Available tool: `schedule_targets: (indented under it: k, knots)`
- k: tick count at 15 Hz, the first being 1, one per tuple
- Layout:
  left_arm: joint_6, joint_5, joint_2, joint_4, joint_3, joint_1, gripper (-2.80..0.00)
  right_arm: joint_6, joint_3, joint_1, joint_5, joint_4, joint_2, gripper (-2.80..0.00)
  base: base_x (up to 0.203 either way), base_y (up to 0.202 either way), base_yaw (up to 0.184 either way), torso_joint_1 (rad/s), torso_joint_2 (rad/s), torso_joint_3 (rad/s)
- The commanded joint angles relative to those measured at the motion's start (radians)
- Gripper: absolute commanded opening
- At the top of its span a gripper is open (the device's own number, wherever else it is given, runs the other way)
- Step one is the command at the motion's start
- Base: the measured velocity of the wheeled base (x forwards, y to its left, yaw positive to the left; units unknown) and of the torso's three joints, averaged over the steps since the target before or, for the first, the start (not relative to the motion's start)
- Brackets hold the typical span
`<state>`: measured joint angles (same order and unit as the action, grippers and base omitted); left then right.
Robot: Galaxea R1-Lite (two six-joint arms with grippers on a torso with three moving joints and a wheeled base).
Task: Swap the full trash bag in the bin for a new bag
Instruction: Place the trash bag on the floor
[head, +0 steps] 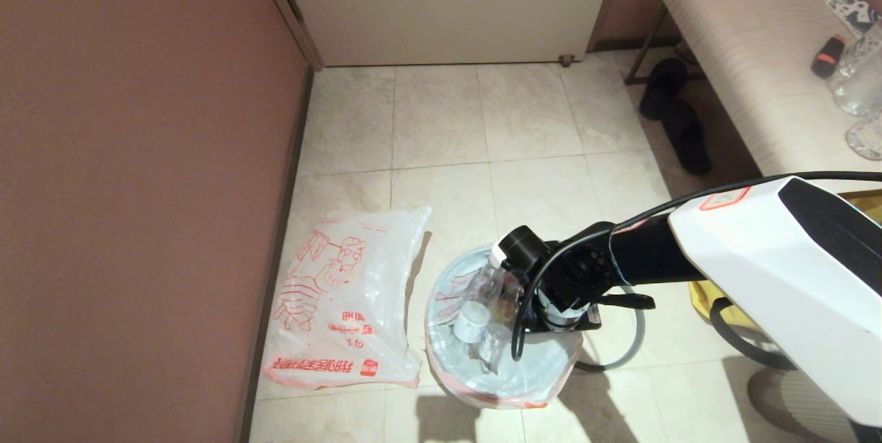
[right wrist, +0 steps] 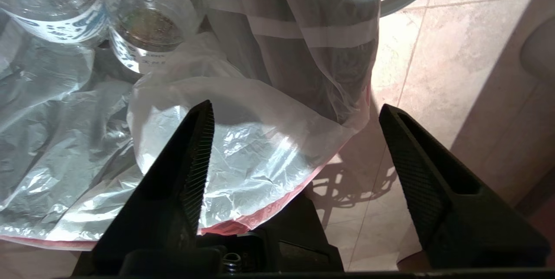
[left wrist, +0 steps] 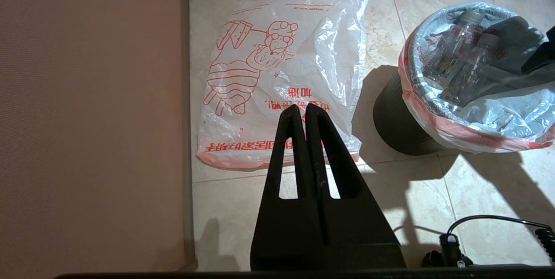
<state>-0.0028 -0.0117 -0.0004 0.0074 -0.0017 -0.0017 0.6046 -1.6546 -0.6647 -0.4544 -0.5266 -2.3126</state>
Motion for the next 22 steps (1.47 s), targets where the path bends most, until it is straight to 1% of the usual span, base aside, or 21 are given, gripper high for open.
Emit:
schedule_targets:
  k: [1,4,5,7,9,10,11,13,14,15,16,17,19,20,21,22]
  knots:
    - [0.0,-0.001,0.0,0.0,0.0,0.0,-2.8,0.01,0.019,0.003,-0.004,-0.003,0.005,0.0,0.0,0.0,0.0,0.0,0.0,0.0]
    - [0.0,-0.001,0.0,0.0,0.0,0.0,-2.8,0.024,0.062,0.028,0.008,0.001,0.029,0.0,0.0,0.0,0.0,0.0,0.0,0.0]
    - [0.0,-0.001,0.0,0.0,0.0,0.0,-2.8,0.024,0.086,0.039,0.038,0.005,0.061,0.0,0.0,0.0,0.0,0.0,0.0,0.0]
    - [0.0,-0.001,0.0,0.0,0.0,0.0,-2.8,0.023,0.131,0.081,0.138,0.011,0.137,0.0,0.0,0.0,0.0,0.0,0.0,0.0]
    - [0.0,-0.001,0.0,0.0,0.0,0.0,-2.8,0.021,0.211,0.138,0.168,0.029,0.22,0.0,0.0,0.0,0.0,0.0,0.0,0.0]
    - [0.0,-0.001,0.0,0.0,0.0,0.0,-2.8,0.016,0.263,0.167,0.186,0.063,0.266,0.0,0.0,0.0,0.0,0.0,0.0,0.0]
    - [0.0,-0.001,0.0,0.0,0.0,0.0,-2.8,0.0,0.318,0.205,0.232,0.112,0.321,0.0,0.0,0.0,0.0,0.0,0.0,0.0]
    - [0.0,-0.001,0.0,0.0,0.0,0.0,-2.8,-0.055,0.426,0.317,0.423,0.188,0.417,0.0,0.0,0.0,0.0,0.0,0.0,0.0]
    - [0.0,-0.001,0.0,0.0,0.0,0.0,-2.8,-0.089,0.468,0.396,0.57,0.225,0.454,0.0,0.0,0.0,0.0,0.0,0.0,0.0]
    - [0.0,-0.001,0.0,0.0,0.0,0.0,-2.8,-0.128,0.51,0.487,0.735,0.273,0.476,0.0,0.0,0.0,0.0,0.0,0.0,0.0]
    - [0.0,-0.001,0.0,0.0,0.0,0.0,-2.8,-0.174,0.561,0.567,0.92,0.338,0.484,0.0,0.0,0.0,0.0,0.0,0.0,0.0]
    - [0.0,-0.001,0.0,0.0,0.0,0.0,-2.8,-0.22,0.607,0.63,1.075,0.421,0.476,0.0,0.0,0.0,0.0,0.0,0.0,0.0]
    - [0.0,-0.001,0.0,0.0,0.0,0.0,-2.8,-0.28,0.658,0.708,1.295,0.598,0.374,0.0,0.0,0.0,0.0,0.0,0.0,0.0]
    - [0.0,-0.001,0.0,0.0,0.0,0.0,-2.8,-0.299,0.684,0.735,1.407,0.67,0.318,0.0,0.0,0.0,0.0,0.0,0.0,0.0]
    - [0.0,-0.001,0.0,0.0,0.0,0.0,-2.8,-0.307,0.704,0.754,1.497,0.73,0.278,0.0,0.0,0.0,0.0,0.0,0.0,0.0]
    - [0.0,-0.001,0.0,0.0,0.0,0.0,-2.8,-0.312,0.721,0.748,1.516,0.753,0.259,0.0,0.0,0.0,0.0,0.0,0.0,0.0]
